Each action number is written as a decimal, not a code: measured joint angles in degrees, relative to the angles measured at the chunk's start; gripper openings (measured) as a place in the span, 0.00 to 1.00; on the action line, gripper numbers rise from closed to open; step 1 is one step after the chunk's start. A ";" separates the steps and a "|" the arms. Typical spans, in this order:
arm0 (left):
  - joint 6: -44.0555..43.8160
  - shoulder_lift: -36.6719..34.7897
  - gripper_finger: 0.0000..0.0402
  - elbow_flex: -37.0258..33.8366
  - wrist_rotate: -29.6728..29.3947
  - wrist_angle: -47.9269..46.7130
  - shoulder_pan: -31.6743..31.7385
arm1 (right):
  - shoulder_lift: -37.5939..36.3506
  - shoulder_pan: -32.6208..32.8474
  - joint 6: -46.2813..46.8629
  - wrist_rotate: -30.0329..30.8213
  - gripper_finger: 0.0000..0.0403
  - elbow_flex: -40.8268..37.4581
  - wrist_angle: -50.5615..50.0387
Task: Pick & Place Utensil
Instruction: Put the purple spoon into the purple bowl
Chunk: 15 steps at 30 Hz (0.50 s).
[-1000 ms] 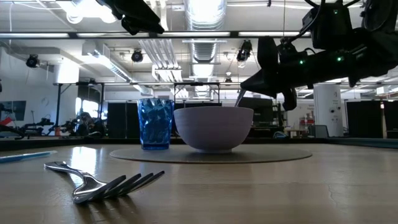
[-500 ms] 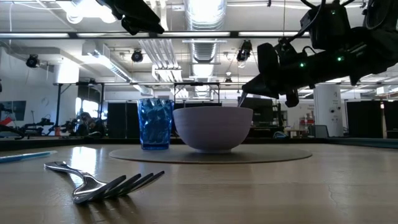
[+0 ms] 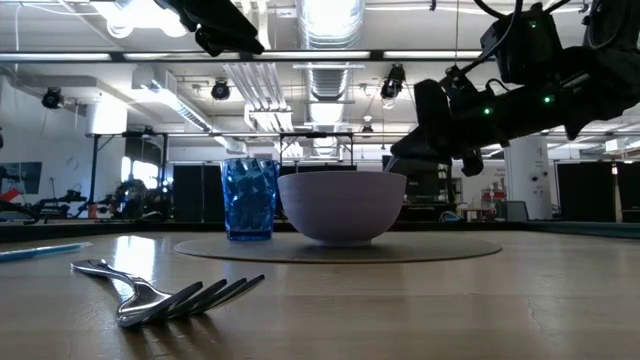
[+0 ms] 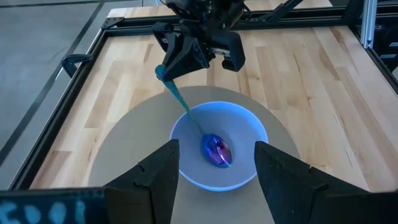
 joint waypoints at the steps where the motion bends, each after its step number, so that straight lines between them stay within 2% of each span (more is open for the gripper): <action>1: 0.00 0.00 0.50 0.00 0.01 0.00 -0.02 | 0.02 0.00 -0.06 -0.04 0.13 -0.02 -0.19; 15: 0.00 0.00 0.50 0.00 0.01 0.00 0.00 | 0.02 0.02 0.15 -0.04 0.34 -0.08 0.54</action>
